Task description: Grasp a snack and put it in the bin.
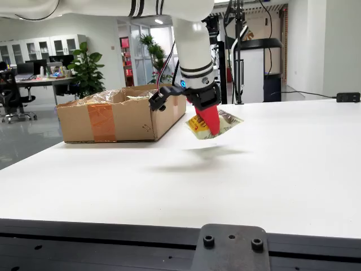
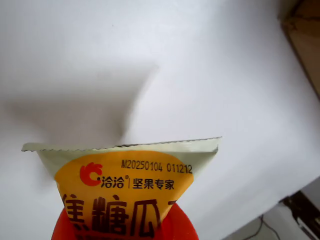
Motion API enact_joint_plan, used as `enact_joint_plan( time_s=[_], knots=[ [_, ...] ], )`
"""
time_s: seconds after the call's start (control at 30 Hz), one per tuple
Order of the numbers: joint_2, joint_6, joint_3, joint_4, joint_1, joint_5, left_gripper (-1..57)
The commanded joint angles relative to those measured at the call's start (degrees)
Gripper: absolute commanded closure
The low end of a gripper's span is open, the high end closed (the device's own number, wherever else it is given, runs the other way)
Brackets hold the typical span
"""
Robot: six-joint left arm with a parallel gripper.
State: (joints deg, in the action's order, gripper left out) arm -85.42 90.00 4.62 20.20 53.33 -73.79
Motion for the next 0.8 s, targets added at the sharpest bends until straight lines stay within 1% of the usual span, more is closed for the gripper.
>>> enact_joint_plan(
  time_s=[0.03, 0.2, 0.37, 0.8],
  knots=[
    [1.0, 0.0, -0.6, 0.5, 0.2, -0.2, 36.8],
    [2.9, 0.0, -0.6, 1.0, 0.3, -0.4, 37.2],
    [6.6, 0.0, 2.1, 1.4, 0.4, -0.4, 37.5],
    [21.0, 0.0, 17.0, 3.2, 0.2, -0.4, 38.1]
  ],
)
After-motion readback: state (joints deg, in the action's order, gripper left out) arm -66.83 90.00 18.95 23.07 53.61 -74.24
